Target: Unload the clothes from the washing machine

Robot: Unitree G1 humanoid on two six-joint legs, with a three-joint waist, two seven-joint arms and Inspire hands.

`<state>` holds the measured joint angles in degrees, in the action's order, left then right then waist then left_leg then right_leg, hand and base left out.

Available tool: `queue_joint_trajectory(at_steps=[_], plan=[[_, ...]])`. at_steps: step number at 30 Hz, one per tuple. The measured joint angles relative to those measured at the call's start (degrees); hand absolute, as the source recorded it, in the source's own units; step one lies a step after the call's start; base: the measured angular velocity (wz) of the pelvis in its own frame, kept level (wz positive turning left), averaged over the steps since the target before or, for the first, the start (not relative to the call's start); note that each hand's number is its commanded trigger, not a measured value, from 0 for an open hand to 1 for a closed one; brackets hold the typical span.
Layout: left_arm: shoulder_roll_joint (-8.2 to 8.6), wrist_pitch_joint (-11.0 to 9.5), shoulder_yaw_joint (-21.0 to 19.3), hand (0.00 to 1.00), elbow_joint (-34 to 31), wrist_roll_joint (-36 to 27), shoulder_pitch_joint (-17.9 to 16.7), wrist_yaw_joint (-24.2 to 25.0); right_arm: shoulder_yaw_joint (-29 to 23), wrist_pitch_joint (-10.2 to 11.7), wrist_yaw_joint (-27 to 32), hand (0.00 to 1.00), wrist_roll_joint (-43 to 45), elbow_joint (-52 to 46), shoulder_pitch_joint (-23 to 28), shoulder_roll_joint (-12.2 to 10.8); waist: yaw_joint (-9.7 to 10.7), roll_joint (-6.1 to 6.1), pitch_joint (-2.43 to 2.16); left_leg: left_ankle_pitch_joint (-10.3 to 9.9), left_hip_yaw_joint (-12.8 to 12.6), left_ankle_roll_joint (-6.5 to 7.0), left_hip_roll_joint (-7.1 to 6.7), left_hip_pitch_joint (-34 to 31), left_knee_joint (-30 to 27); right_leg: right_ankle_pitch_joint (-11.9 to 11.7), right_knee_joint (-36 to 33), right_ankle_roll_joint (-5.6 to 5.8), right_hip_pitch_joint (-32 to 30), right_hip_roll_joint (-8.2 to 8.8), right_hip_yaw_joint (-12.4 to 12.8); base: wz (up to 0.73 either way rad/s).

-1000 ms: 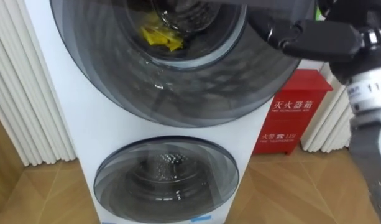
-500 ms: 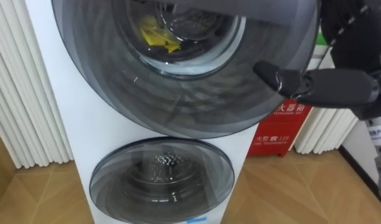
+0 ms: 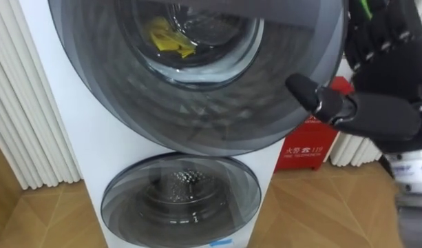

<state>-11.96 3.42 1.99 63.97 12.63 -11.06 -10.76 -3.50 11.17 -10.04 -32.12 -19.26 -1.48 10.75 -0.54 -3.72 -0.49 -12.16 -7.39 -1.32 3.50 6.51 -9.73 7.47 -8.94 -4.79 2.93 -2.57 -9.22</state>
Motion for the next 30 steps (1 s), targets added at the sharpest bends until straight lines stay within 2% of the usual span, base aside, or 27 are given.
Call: queue_joint_trajectory(at_steps=[3, 5, 9, 13, 15, 17, 18, 19, 23, 26, 30], plan=[[0.12, 0.2, 0.71, 0.0, -0.02, 0.06, 0.09, -0.27, 3.61, -0.75, -0.69, 0.0, -1.68, 3.89, 3.11, -0.1, -0.25, 0.27, -0.01, -0.03, -0.14, -0.05, 0.1, 0.07, 0.12, -0.03, -0.08, -0.05, -0.07, -0.19, 0.57, -0.05], [0.27, 0.2, 1.72, 0.0, -0.02, 0.18, 0.15, -1.11, 5.92, -1.62, -0.7, 0.0, -2.75, 4.62, 4.66, -0.72, -0.81, 0.87, 0.02, -0.11, -0.14, -0.17, 0.23, 0.04, 0.2, -0.1, -0.08, -0.17, -0.14, -0.38, 0.64, -0.06], [0.13, 0.22, 2.79, 0.0, 0.03, 0.42, 0.23, -1.47, 7.93, -1.71, -0.7, 0.0, -4.43, 5.4, 4.81, -1.04, -1.54, 1.34, -0.06, 0.0, -0.15, -0.41, 0.46, 0.12, 0.06, -0.15, -0.14, -0.49, -0.16, -0.6, 0.79, -0.05], [-0.04, 0.21, 3.91, 0.0, 0.0, 0.42, 0.47, -1.26, 11.19, -2.06, -0.71, 0.0, -5.18, 6.06, 4.8, -1.35, -1.81, 1.12, -0.15, 0.35, -0.14, -0.95, 0.91, 0.13, -0.01, -0.31, 0.06, -1.13, -0.2, -1.04, 1.05, -0.03], [-0.04, 0.2, 3.98, 0.0, -0.03, 0.41, 0.97, -1.03, 12.52, -2.63, -0.9, 0.0, -5.41, 6.07, 4.68, -1.12, -2.82, 1.01, -0.15, 0.47, -0.07, -1.11, 1.05, -0.02, -0.03, -0.15, -0.1, -1.48, -0.74, -1.21, 1.23, -0.1], [-0.13, 0.21, 5.05, 0.0, -0.02, 0.43, 2.52, -1.03, 15.44, -4.64, -1.14, 0.0, -5.9, 6.07, 3.54, -1.26, -4.83, 0.65, 0.01, 0.74, 0.25, -1.58, 1.2, -1.09, -0.12, 0.27, -1.3, -1.97, -2.38, -1.29, 1.12, -0.03], [-0.09, 0.19, 5.22, 0.0, -0.02, 0.42, 2.75, -1.03, 16.35, -5.11, -1.68, 0.0, -5.94, 6.08, 2.95, -1.22, -4.93, 0.62, 0.05, 0.83, 0.39, -1.71, 1.22, -1.4, -0.12, 0.33, -1.6, -2.1, -2.88, -1.29, 1.13, 0.06], [-0.13, 0.21, 5.75, 0.0, 0.01, 0.3, 2.83, -1.03, 17.84, -4.58, -4.42, 0.0, -5.95, 5.74, 3.08, -0.77, -5.06, 0.58, 0.16, 0.98, 0.79, -1.94, 1.34, -1.87, -0.11, 0.33, -2.01, -2.42, -3.56, -1.45, 1.04, -0.09], [-0.06, 0.28, 6.08, 0.0, 0.11, 0.43, 3.85, -1.08, 21.73, -5.8, -6.81, 0.0, -1.16, 4.72, 2.06, -0.78, -6.38, 0.15, 0.21, 1.32, 1.49, -2.49, 2.15, -2.26, -0.72, 0.22, -1.91, -3.54, -3.71, -2.2, 1.01, -0.12], [-0.04, 0.16, 6.1, 0.0, 0.04, 0.44, 4.04, -1.14, 23.48, -6.67, -6.9, 0.0, -1.63, 4.67, 1.72, -1.63, -7.53, -0.09, 0.22, 1.66, 1.47, -3.05, 2.82, -3.09, -2.05, 0.62, -1.94, -3.76, -3.86, -2.6, 0.5, 0.06], [-0.06, 0.08, 6.1, 0.0, -0.3, 0.46, 3.41, -1.18, 24.8, -7.3, -6.9, 0.0, -3.96, 4.67, 1.2, -1.74, -8.14, -0.27, 0.18, 2.35, 1.46, -3.49, 2.64, -4.11, -2.01, 0.8, -1.99, -4.6, -4.34, -2.76, -0.89, 0.19]])
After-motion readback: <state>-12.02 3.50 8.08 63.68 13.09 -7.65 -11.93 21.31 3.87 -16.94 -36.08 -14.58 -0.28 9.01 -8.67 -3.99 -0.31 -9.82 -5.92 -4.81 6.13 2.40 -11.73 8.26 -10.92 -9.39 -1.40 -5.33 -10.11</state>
